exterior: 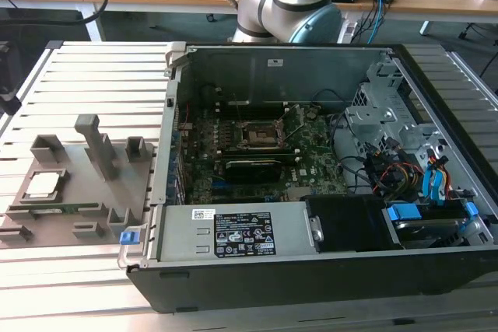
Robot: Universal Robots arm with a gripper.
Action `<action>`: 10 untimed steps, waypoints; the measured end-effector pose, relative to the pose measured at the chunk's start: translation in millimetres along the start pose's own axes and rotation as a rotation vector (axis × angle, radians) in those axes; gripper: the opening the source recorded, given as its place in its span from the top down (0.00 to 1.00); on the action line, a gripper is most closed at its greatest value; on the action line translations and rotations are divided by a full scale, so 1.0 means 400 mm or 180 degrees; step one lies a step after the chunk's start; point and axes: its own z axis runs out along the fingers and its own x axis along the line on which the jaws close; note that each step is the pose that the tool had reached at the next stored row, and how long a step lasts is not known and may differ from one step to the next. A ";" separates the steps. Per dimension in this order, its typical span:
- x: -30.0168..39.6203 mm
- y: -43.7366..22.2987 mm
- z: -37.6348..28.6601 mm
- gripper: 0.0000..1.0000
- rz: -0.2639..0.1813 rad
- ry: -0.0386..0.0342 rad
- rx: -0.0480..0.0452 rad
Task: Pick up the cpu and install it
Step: 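Pick up the cpu and move it towards the insertion slot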
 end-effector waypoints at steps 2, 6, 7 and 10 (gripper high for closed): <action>0.000 0.000 0.005 0.52 0.0000 0.0000 0.0000; 0.001 0.000 0.018 0.52 0.0000 0.0000 0.0000; 0.001 0.000 0.020 0.52 0.0000 0.0000 0.0000; 0.001 0.000 0.027 0.52 0.0000 0.0000 0.0000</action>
